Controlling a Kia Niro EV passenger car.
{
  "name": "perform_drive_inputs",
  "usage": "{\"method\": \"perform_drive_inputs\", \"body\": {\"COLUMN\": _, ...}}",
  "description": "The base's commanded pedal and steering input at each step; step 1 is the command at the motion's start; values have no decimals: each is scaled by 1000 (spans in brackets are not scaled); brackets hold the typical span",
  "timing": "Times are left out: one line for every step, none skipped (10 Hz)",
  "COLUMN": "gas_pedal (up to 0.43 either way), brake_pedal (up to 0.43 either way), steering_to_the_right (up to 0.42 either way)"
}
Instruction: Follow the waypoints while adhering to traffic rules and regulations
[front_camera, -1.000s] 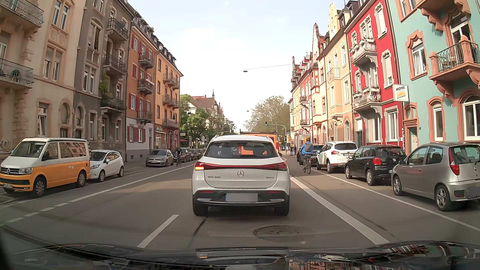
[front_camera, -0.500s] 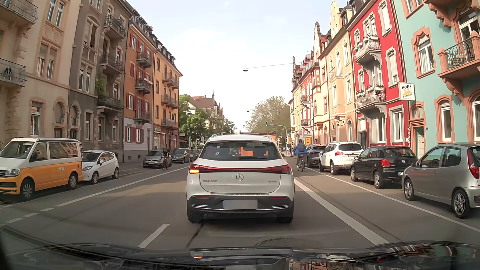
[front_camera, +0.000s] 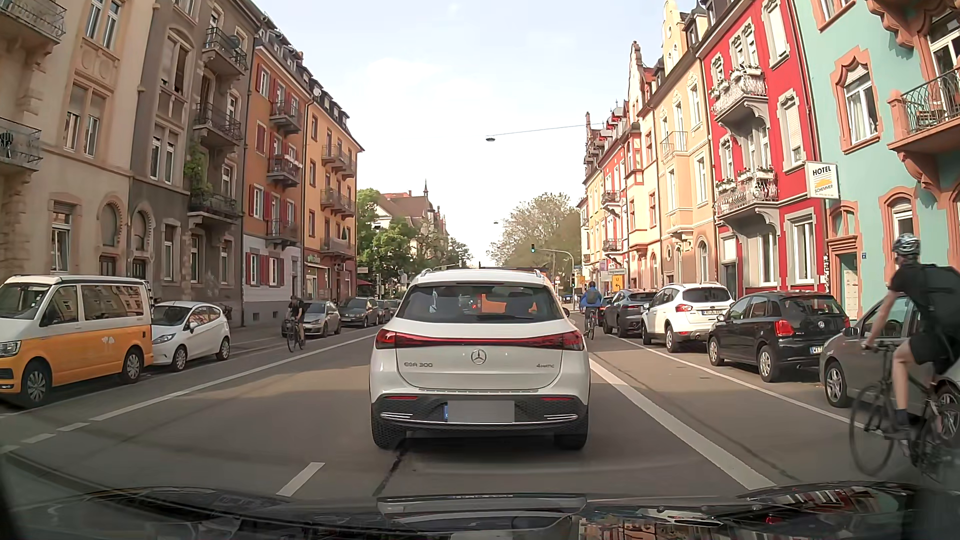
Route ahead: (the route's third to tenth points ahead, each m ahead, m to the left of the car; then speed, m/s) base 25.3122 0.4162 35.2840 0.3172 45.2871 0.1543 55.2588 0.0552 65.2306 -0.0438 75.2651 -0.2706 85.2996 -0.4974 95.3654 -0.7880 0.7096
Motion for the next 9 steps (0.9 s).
{"method": "perform_drive_inputs", "body": {"gas_pedal": 0, "brake_pedal": 189, "steering_to_the_right": 1}}
{"method": "perform_drive_inputs", "body": {"gas_pedal": 0, "brake_pedal": 177, "steering_to_the_right": 1}}
{"method": "perform_drive_inputs", "body": {"gas_pedal": 0, "brake_pedal": 128, "steering_to_the_right": 1}}
{"method": "perform_drive_inputs", "body": {"gas_pedal": 0, "brake_pedal": 55, "steering_to_the_right": 1}}
{"method": "perform_drive_inputs", "body": {"gas_pedal": 0, "brake_pedal": 6, "steering_to_the_right": 1}}
{"method": "perform_drive_inputs", "body": {"gas_pedal": 0, "brake_pedal": 0, "steering_to_the_right": 0}}
{"method": "perform_drive_inputs", "body": {"gas_pedal": 0, "brake_pedal": 0, "steering_to_the_right": 0}}
{"method": "perform_drive_inputs", "body": {"gas_pedal": 0, "brake_pedal": 0, "steering_to_the_right": 1}}
{"method": "perform_drive_inputs", "body": {"gas_pedal": 0, "brake_pedal": 0, "steering_to_the_right": 2}}
